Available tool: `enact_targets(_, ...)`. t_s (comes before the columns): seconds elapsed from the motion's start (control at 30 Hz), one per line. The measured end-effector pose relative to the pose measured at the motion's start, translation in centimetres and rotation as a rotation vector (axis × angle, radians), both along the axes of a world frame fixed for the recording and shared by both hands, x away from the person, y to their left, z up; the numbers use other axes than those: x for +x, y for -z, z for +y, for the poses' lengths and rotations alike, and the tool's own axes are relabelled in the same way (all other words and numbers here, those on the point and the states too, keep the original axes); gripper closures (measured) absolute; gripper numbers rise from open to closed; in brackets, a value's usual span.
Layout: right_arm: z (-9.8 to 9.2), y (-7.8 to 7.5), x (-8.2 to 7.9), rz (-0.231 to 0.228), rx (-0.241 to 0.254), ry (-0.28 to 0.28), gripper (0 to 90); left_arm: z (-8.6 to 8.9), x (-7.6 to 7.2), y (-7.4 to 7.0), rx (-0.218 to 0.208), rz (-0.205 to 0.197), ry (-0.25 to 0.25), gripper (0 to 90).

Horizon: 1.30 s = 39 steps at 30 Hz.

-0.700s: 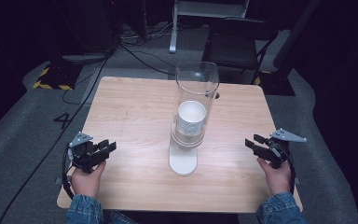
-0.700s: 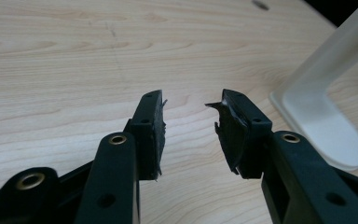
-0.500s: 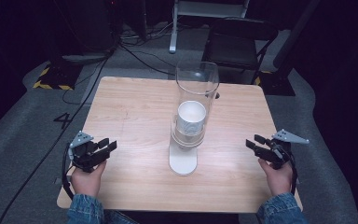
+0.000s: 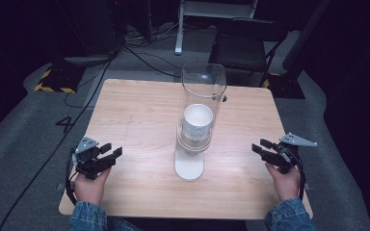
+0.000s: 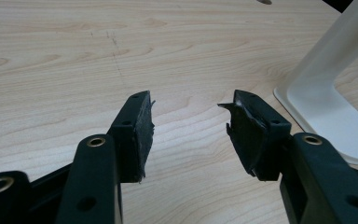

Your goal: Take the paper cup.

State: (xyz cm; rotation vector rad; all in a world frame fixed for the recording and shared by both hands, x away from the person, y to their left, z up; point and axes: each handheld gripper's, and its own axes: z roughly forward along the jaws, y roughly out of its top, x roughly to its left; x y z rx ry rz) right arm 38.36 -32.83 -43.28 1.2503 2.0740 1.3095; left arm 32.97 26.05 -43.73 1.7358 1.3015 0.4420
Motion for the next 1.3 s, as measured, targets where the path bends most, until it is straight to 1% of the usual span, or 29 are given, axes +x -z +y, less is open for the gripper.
enact_targets(0.1,0.4,-0.1,0.1,0.002,0.0,-0.013,50.0,0.2,-0.2,-0.1,-0.015,-0.003,-0.005,49.2)
enact_targets(0.2,0.8,-0.3,0.0,0.001,-0.004,-0.027,49.5,0.3,-0.2,-0.1,-0.014,-0.004,-0.003,48.8)
enact_targets(0.33,1.7,-0.7,-0.2,-0.007,0.005,-0.053,48.9,0.2,-0.2,0.0,-0.02,-0.006,0.002,46.5)
enact_targets(0.43,2.7,-0.9,-0.5,-0.01,-0.003,-0.081,48.3,0.2,-0.2,0.0,-0.027,-0.002,0.004,45.8)
enact_targets(0.57,4.0,-1.1,-0.6,-0.008,0.01,-0.12,47.3,0.1,-0.1,0.1,-0.021,-0.005,0.007,45.0)
enact_targets(0.73,5.5,-1.4,-0.8,-0.015,0.008,-0.166,46.6,0.0,0.0,0.2,-0.022,0.002,0.007,44.1)
enact_targets(0.83,6.3,-1.5,-0.9,-0.004,0.009,-0.187,45.9,-0.1,0.0,0.3,-0.017,0.002,0.008,43.9)
enact_targets(0.9,6.7,-1.5,-0.9,-0.006,0.011,-0.201,45.9,-0.1,0.0,0.3,-0.014,0.002,0.009,43.8)
enact_targets(1.03,8.0,-1.4,-0.9,0.0,0.027,-0.232,45.7,-0.1,0.0,0.4,-0.017,0.01,0.011,43.7)
enact_targets(1.3,10.6,-1.5,-0.9,-0.002,0.014,-0.292,44.7,0.0,0.0,0.5,-0.02,0.015,0.011,43.7)
